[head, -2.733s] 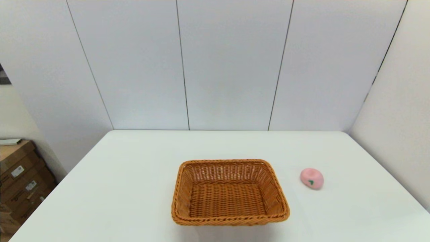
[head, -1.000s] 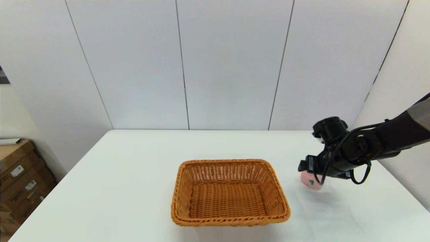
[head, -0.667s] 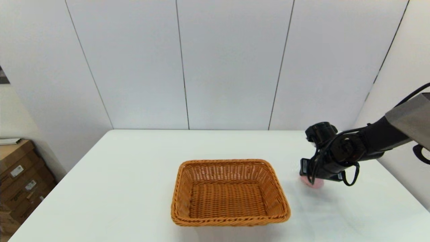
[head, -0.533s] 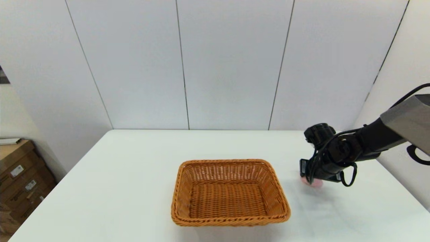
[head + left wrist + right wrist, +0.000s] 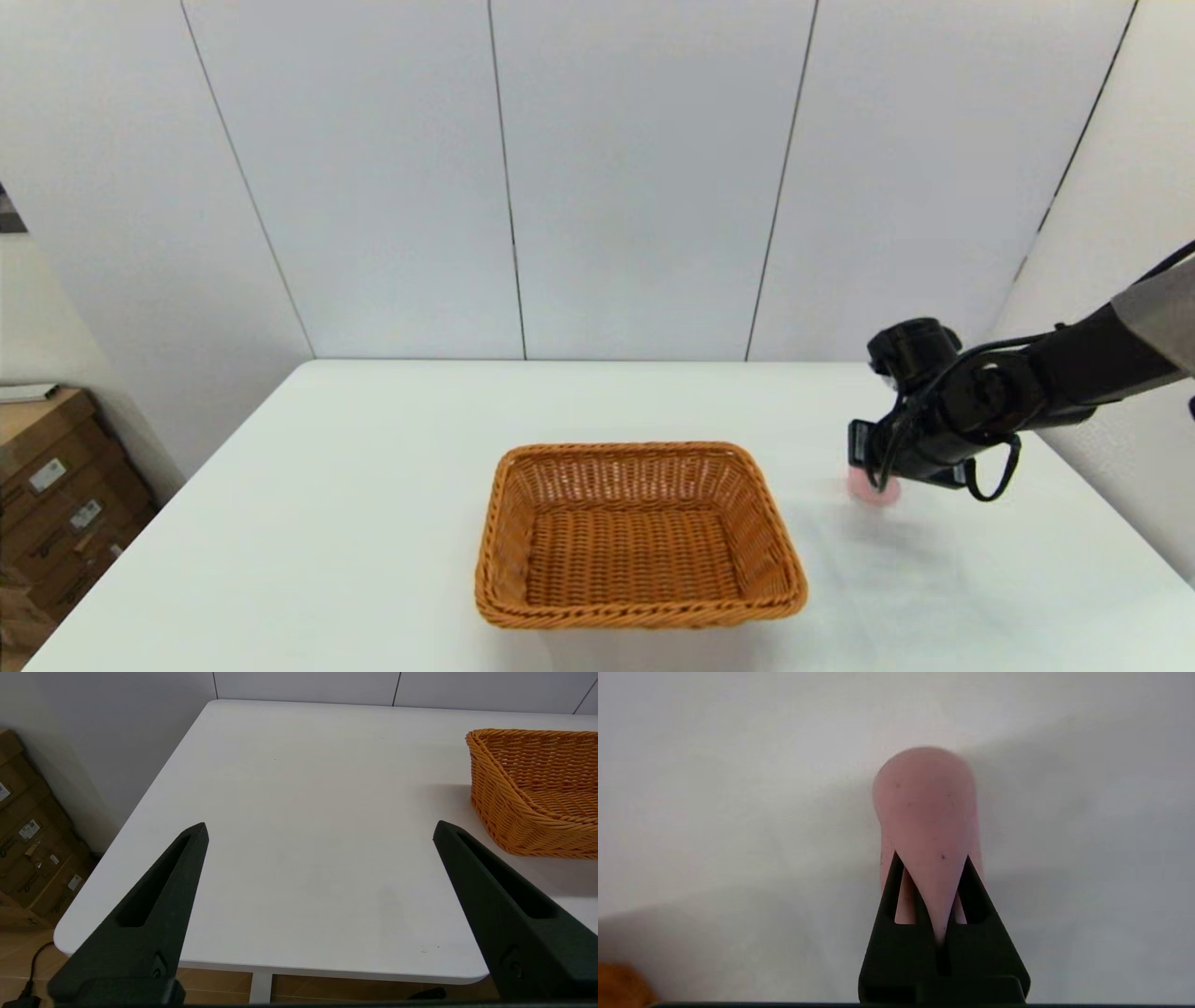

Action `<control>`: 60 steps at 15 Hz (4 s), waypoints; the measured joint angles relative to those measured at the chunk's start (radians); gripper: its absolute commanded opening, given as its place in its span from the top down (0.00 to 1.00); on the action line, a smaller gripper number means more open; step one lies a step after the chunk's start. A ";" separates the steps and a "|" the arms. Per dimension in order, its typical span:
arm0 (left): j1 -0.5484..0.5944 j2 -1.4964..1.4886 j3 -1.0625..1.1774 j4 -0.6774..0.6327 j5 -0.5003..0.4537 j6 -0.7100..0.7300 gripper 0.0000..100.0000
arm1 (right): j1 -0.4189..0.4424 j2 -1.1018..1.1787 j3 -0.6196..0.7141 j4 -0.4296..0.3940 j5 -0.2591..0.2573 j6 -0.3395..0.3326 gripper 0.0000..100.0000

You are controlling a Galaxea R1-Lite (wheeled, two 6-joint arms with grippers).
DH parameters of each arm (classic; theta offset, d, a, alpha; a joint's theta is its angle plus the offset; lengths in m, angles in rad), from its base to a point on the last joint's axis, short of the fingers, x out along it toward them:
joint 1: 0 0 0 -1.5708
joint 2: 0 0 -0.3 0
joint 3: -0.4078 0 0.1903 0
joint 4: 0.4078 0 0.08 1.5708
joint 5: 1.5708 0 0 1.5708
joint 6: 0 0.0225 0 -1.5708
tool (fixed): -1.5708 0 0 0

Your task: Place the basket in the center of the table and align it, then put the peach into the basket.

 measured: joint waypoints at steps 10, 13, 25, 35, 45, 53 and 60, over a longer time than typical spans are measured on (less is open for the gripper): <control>0.000 0.000 0.000 0.000 0.001 0.000 0.00 | 0.307 -0.417 -0.016 0.320 0.144 0.064 1.00; 0.000 0.000 0.000 0.000 0.001 0.000 0.00 | 0.433 -0.388 -0.073 0.332 0.143 0.072 1.00; 0.000 0.000 0.000 0.000 0.002 0.000 0.00 | 0.588 0.029 -0.338 0.366 0.141 0.075 0.00; 0.000 0.000 0.000 0.000 0.002 0.000 0.00 | 0.456 -0.067 -0.383 0.433 0.154 0.072 0.00; 0.000 0.000 0.000 0.001 0.002 0.000 0.00 | -0.174 -0.129 -0.442 0.504 0.292 -0.141 0.00; 0.000 0.000 0.000 0.000 0.001 0.000 0.00 | -0.284 -0.274 -0.347 0.538 0.389 -0.255 0.00; 0.000 0.000 0.000 0.000 0.002 0.000 0.00 | -0.212 -0.676 -0.149 0.741 0.597 -0.287 0.00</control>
